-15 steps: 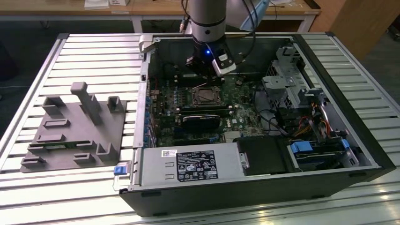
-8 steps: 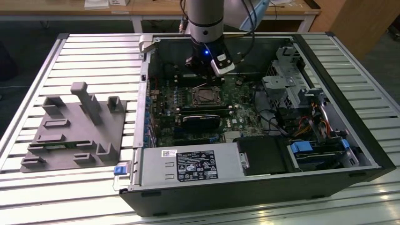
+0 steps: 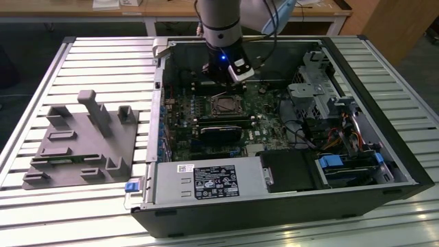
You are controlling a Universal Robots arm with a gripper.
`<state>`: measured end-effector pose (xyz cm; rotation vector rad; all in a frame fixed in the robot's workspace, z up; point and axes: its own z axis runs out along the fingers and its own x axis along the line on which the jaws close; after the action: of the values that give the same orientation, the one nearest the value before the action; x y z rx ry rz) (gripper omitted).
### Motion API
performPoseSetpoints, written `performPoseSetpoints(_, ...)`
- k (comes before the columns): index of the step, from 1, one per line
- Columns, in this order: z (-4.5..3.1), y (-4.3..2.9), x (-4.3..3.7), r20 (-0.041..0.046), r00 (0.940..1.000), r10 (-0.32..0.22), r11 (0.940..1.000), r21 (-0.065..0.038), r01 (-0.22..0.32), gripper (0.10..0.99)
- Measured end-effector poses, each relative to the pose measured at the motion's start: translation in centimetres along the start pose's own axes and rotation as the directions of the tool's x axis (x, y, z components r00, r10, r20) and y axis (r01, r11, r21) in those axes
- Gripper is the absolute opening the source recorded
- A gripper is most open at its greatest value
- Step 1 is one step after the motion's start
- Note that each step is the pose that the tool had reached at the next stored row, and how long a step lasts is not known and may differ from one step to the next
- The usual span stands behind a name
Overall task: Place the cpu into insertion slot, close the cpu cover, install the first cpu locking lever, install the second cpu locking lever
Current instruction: 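Install the first cpu locking lever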
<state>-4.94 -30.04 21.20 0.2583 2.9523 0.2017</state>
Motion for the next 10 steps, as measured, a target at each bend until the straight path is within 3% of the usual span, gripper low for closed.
performPoseSetpoints(4,0.18,0.06,0.07,0.0043,0.9998,0.019,0.9998,0.005,-0.019,0.106)
performPoseSetpoints(10,0.48,0.77,0.27,0.0067,0.9994,0.033,0.9994,0.007,-0.033,0.106)
